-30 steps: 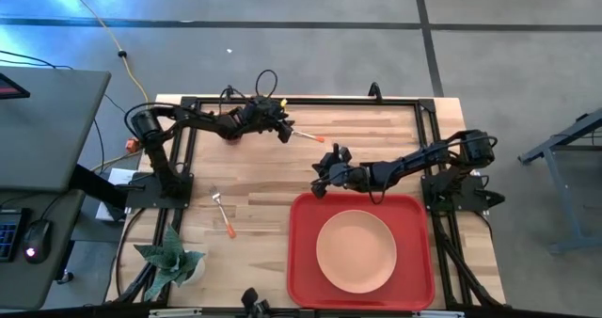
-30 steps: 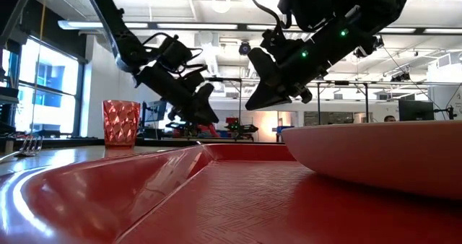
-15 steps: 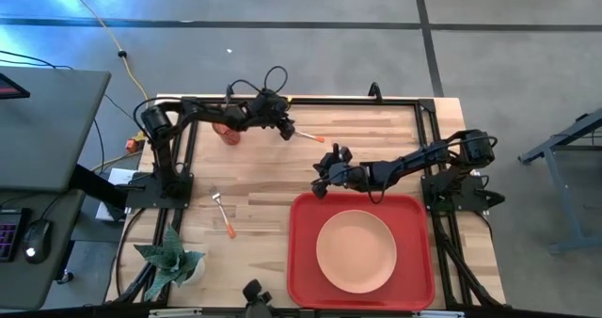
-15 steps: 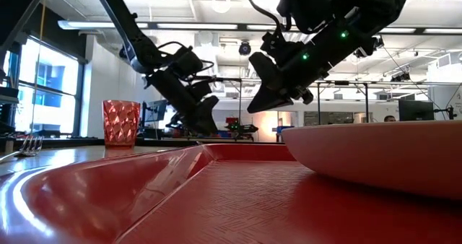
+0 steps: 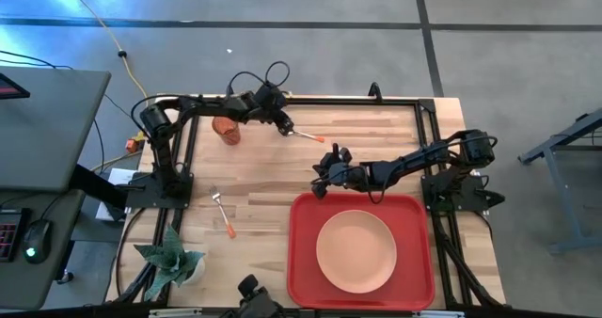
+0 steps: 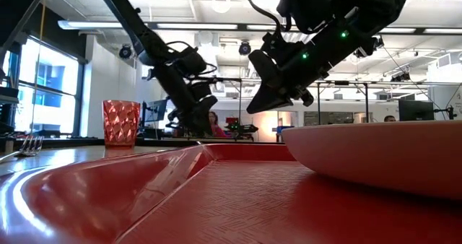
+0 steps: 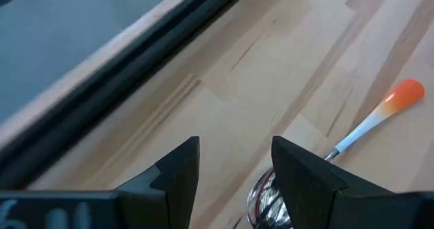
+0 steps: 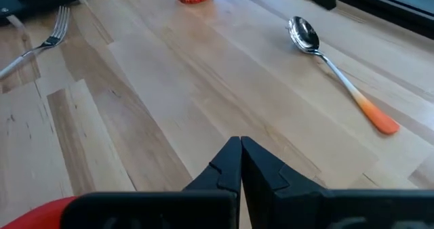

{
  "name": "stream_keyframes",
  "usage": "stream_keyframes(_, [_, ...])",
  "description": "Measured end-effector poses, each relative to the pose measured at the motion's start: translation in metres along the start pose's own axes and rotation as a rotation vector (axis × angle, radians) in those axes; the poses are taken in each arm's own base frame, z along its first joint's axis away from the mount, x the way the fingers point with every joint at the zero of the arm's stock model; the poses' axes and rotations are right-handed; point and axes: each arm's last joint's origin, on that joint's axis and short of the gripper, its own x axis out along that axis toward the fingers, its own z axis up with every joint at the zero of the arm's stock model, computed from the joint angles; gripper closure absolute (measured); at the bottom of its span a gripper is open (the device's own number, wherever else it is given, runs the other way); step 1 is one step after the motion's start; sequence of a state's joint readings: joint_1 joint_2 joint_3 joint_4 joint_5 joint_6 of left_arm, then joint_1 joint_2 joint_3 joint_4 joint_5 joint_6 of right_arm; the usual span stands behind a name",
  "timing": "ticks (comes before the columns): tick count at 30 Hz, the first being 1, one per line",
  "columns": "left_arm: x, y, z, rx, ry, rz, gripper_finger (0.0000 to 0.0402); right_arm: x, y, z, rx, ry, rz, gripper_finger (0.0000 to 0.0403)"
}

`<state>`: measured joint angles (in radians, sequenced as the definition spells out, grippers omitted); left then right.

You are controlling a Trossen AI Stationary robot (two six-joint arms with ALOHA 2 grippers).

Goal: Pick and place plate/cup/fork/spoon on tray
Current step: Put the orange spoon on the red tray to the left of the orange plate

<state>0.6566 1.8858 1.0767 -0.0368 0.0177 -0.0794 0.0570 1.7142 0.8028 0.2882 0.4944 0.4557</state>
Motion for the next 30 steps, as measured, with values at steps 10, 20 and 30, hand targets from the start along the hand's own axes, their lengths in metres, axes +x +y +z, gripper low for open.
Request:
stream_keyframes(10, [-0.009,-0.001,0.019,0.281,0.056,-0.003,0.0229,0.000,0.000,-0.004,-0.028,0.054,0.035,0.0401])
stream_keyframes(20, [0.022,0.007,-0.001,0.317,0.139,-0.006,0.0229,0.000,0.002,-0.003,-0.036,0.082,0.088,0.0401])
stream_keyframes(30, [0.026,0.008,-0.004,0.319,0.154,-0.042,0.0229,-0.001,0.009,0.009,-0.075,0.115,0.071,0.0401])
